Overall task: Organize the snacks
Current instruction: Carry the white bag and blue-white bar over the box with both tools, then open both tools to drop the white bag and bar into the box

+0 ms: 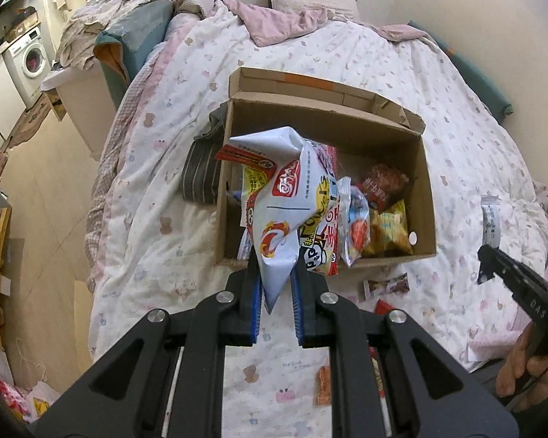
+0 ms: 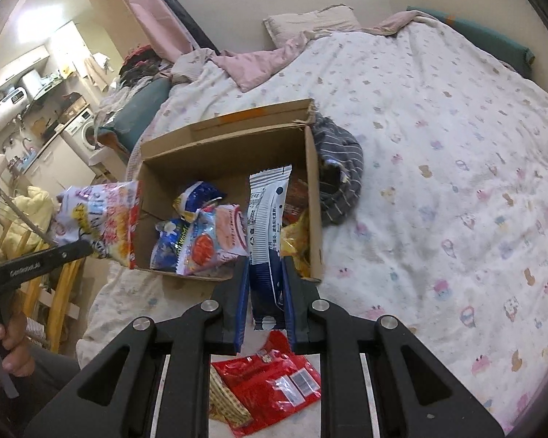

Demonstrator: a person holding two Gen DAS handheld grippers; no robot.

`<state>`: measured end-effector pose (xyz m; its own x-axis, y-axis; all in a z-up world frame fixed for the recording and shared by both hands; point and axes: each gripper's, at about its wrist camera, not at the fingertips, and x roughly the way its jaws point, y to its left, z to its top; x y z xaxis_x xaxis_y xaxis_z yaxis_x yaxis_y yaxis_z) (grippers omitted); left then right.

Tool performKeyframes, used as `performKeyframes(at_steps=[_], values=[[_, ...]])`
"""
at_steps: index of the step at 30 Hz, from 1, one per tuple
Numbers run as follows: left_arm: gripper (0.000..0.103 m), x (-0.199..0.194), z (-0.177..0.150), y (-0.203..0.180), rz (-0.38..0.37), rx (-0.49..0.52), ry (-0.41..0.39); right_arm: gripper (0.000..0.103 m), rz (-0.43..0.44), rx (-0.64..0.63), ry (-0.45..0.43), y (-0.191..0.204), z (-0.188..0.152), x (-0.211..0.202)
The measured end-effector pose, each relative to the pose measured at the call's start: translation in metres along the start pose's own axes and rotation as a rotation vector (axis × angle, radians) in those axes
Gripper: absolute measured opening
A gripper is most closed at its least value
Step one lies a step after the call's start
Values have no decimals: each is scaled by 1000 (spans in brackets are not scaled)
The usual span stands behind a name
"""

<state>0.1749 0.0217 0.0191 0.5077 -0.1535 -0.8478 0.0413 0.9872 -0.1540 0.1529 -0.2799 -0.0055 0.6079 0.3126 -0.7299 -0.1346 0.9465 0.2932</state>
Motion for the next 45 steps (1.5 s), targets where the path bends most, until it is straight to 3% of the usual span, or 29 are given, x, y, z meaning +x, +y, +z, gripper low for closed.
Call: performKeyframes(at_steps=[18, 30, 33, 39, 45], values=[[11, 45, 38, -3, -16, 17, 6, 18, -40, -41, 18, 3, 25, 43], [11, 85, 56, -4, -19, 36, -23, 18, 13, -50, 34, 6, 56, 87], [12, 105, 57, -1, -34, 33, 15, 18, 21, -46, 40, 5, 63, 101], [12, 113, 58, -10, -19, 99, -17, 18, 54, -24, 83, 1, 70, 125], [13, 123, 60, -13, -36, 92, 5, 18, 59, 45, 120, -14, 69, 139]])
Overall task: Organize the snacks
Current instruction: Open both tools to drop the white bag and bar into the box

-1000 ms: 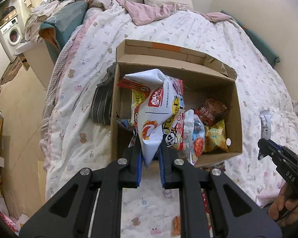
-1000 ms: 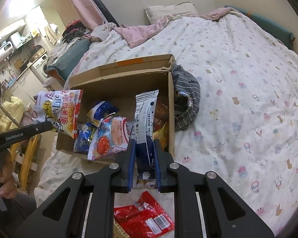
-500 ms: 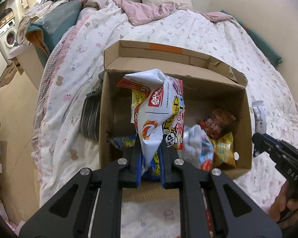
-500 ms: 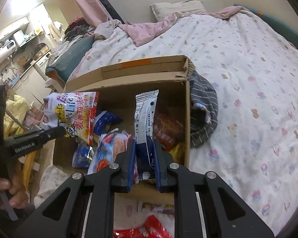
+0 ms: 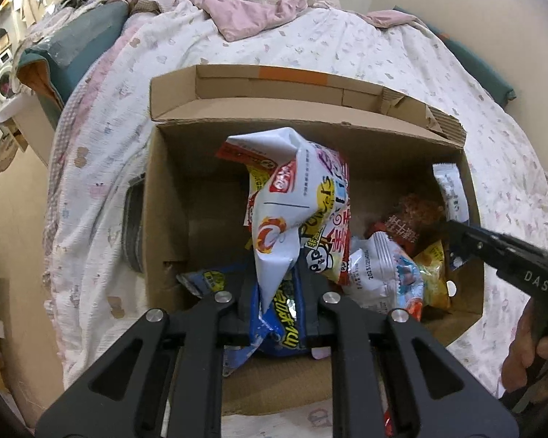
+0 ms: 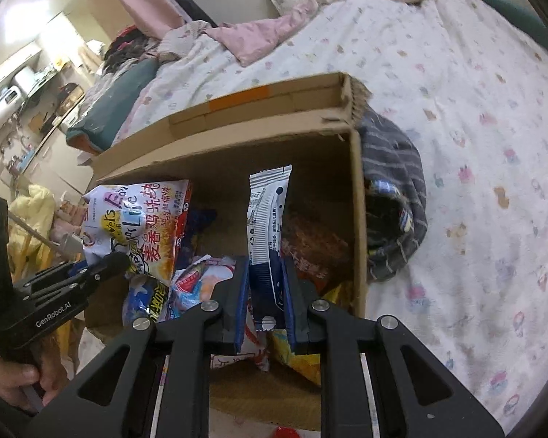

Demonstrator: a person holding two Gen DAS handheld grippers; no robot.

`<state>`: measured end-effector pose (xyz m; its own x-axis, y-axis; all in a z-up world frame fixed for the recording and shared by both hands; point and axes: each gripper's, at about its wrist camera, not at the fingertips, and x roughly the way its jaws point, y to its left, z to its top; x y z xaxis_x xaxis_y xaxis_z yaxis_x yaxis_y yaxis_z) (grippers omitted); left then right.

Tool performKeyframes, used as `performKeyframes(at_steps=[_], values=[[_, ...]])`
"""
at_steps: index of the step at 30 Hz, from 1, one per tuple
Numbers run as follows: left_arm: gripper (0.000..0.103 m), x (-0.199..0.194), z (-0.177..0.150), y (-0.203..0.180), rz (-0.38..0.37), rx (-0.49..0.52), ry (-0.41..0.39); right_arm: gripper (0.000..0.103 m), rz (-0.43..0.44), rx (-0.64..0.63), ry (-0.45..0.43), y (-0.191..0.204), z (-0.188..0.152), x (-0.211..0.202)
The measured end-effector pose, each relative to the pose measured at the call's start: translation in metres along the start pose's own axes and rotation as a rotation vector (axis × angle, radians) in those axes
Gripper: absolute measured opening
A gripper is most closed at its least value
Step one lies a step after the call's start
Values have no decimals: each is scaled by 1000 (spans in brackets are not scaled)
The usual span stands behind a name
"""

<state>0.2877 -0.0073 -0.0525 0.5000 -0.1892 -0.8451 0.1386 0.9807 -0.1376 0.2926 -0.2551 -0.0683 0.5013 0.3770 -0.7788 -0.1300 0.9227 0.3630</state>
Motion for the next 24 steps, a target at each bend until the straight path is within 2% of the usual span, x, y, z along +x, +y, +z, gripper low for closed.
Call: performKeyframes(at_steps=[2, 5, 7, 10, 14, 16, 17, 18, 21, 24], values=[[14, 7, -1, -1, -16, -5, 31, 18, 9, 4, 11, 0, -2, 1], [15, 26, -6, 2, -89, -43, 142, 18, 5, -6, 21, 3, -4, 4], [16, 29, -9, 4, -75, -53, 154, 18, 9, -10, 27, 5, -4, 6], [22, 24, -9, 0, -52, -34, 142, 18, 14, -13, 26, 7, -4, 6], [47, 7, -9, -7, -46, -13, 88, 18, 12, -18, 20, 6, -3, 4], [59, -4, -8, -9, -25, 5, 46, 18, 8, -13, 20, 5, -4, 4], [68, -10, -8, -10, -9, 11, 17, 19, 7, -9, 19, 4, -4, 3], [71, -18, -7, -10, 3, 13, -23, 22, 16, -1, 22, 2, -3, 3], [72, -32, -3, -7, 8, 9, -100, 22, 28, 19, 13, -1, -2, -1], [72, -32, 1, -2, 8, -6, -91, 22, 39, 16, 3, -1, 0, -5]])
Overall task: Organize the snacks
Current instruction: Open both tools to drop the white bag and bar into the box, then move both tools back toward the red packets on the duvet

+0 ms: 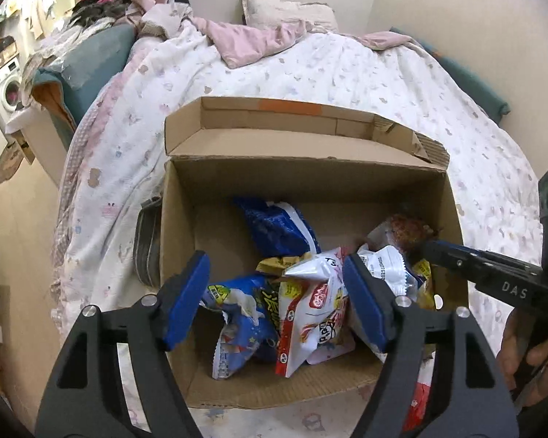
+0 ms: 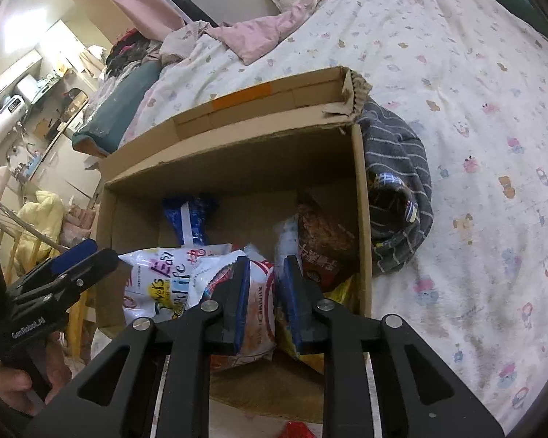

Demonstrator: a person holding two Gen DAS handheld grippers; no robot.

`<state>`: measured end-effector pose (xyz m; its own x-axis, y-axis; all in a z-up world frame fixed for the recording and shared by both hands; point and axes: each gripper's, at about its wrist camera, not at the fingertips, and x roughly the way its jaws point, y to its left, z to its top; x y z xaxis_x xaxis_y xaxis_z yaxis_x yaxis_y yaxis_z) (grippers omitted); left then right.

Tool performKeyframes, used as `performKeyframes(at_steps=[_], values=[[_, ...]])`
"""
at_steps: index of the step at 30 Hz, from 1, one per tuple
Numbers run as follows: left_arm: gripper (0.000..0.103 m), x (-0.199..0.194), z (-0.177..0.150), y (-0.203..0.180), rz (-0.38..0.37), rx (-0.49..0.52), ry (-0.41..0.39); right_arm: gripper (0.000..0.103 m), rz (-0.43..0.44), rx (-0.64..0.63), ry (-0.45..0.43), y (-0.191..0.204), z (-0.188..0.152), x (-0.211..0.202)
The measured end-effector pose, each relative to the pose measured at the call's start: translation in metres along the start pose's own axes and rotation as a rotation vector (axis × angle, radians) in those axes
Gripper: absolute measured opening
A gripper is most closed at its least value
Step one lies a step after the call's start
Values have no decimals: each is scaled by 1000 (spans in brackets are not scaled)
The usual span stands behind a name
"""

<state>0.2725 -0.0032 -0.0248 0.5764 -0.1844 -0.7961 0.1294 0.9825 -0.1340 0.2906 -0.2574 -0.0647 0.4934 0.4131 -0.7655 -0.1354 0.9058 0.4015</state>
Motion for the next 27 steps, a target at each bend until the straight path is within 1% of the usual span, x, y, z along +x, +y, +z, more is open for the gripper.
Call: performKeyframes(at_steps=[4, 5, 6, 7, 8, 9, 11, 13, 16, 19, 20, 22, 23, 25, 27], values=[[72, 7, 0, 5, 14, -22, 20, 24, -11, 4, 6, -2, 1, 1], [72, 8, -1, 6, 20, -21, 26, 30, -14, 5, 7, -2, 0, 1], [72, 10, -1, 6, 24, -19, 29, 49, -14, 9, 9, -2, 0, 1], [72, 10, -1, 6, 27, -16, 29, 62, -9, 13, 4, -3, 0, 0], [72, 10, -2, 5, 30, -13, 29, 72, -2, 16, -4, -2, 0, -1], [72, 9, -2, 4, 34, -6, 28, 74, 12, 16, -14, -1, 0, -3], [72, 8, -3, 3, 40, 5, 22, 75, -4, -6, -18, 4, 1, -3], [72, 7, -3, 2, 41, 13, 18, 75, 3, -11, -19, 5, 1, -3], [72, 2, -3, 0, 23, 20, 1, 75, 4, -15, -25, 6, 2, -5], [72, -3, -5, 0, 28, 20, -14, 75, 4, -18, -43, 7, 2, -12], [72, -5, -6, 1, 15, 6, -14, 75, 4, -17, -50, 7, 2, -15], [72, -14, -8, 5, -40, -45, -30, 75, 4, -12, -62, 7, 0, -22], [72, -20, -10, 7, -55, -69, -41, 76, 5, -7, -67, 7, -1, -26], [72, -30, -12, 9, -59, -94, -56, 76, 8, 2, -76, 6, -6, -34], [82, -39, -16, 9, -53, -99, -60, 76, 8, 4, -79, 6, -10, -42]])
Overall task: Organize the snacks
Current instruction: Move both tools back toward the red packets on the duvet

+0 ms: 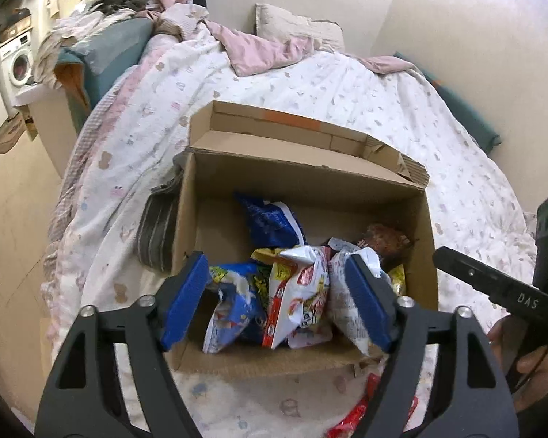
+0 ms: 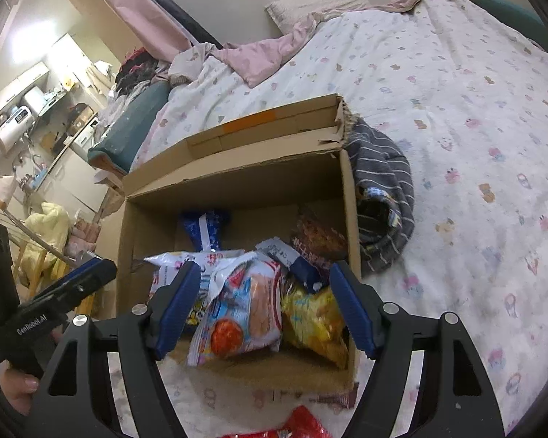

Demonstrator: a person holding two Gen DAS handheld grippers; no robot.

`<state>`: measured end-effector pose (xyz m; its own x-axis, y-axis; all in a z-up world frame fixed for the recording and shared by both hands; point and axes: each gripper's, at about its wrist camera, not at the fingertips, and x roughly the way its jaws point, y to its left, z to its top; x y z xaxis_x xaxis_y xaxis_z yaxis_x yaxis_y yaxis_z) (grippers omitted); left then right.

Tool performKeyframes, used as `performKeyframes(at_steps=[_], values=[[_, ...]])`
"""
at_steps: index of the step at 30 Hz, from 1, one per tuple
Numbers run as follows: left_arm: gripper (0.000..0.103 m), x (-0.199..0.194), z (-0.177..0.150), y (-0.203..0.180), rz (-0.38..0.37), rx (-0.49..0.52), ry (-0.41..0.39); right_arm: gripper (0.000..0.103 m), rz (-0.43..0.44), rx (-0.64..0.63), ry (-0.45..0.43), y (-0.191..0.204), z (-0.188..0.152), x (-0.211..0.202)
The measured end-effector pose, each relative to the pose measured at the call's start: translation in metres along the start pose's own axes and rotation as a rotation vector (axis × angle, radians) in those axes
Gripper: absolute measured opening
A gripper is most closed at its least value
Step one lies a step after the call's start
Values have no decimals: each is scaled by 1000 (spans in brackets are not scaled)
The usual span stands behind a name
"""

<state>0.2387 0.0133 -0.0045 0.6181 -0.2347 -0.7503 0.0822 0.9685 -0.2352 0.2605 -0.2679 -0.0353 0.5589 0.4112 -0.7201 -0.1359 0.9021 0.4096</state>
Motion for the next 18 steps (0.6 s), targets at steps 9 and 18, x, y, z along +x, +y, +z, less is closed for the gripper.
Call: performKeyframes(at_steps=[9, 18], values=[[88, -18, -24, 4, -7, -40, 45, 77, -10, -38, -18, 8, -26, -34], [88, -35, -52, 10, 75, 18, 71, 77, -67, 18, 35, -2, -66, -52]])
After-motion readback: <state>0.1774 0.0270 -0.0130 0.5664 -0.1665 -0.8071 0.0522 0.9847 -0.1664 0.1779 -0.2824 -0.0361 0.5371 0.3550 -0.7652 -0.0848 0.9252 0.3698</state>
